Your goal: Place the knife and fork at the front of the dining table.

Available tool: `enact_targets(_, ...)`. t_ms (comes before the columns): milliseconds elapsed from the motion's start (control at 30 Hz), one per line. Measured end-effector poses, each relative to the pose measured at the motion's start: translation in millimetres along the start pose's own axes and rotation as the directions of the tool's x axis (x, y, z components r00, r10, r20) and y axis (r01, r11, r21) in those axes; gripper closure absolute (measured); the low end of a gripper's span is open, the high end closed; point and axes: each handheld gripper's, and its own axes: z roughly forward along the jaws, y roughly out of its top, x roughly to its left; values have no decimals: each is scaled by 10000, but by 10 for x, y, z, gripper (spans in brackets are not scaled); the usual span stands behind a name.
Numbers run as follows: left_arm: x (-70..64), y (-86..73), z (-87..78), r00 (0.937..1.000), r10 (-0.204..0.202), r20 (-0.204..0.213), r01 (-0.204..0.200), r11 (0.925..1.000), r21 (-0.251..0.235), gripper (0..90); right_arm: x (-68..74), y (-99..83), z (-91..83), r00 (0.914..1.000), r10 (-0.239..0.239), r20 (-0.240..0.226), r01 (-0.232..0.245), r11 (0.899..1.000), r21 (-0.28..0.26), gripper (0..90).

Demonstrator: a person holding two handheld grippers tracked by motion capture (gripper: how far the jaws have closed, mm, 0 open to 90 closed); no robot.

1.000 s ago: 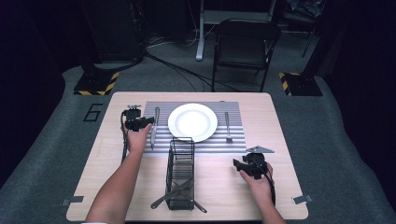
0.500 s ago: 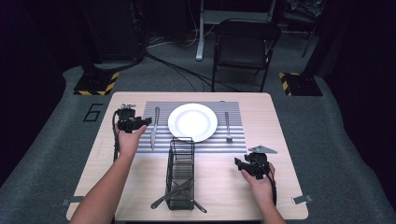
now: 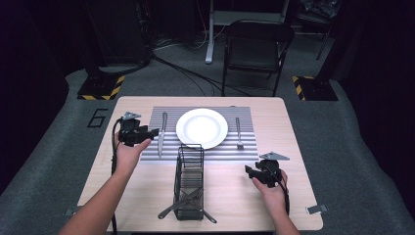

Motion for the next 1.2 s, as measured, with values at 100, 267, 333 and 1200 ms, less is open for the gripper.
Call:
enact_targets(100,-67,-19,-118,9994,300,171,-299,9995,-53,450,-3,2,-8,9999,-100,28,100,9999,-56,493)
enact_targets(267,-141,-45,-215,9975,658,242,-656,9978,-71,448,-1,3,-20,10000,-72,4,72,9999,-98,493)
enact_targets(333,-182,-54,-249,9966,788,230,-785,9968,-140,448,-4,2,-23,9999,-102,33,102,9999,-94,493)
enact_targets(1200,-203,-610,-452,9890,1462,206,-1446,9876,-618,430,-13,-4,-77,9998,78,178,-74,9997,-229,493)
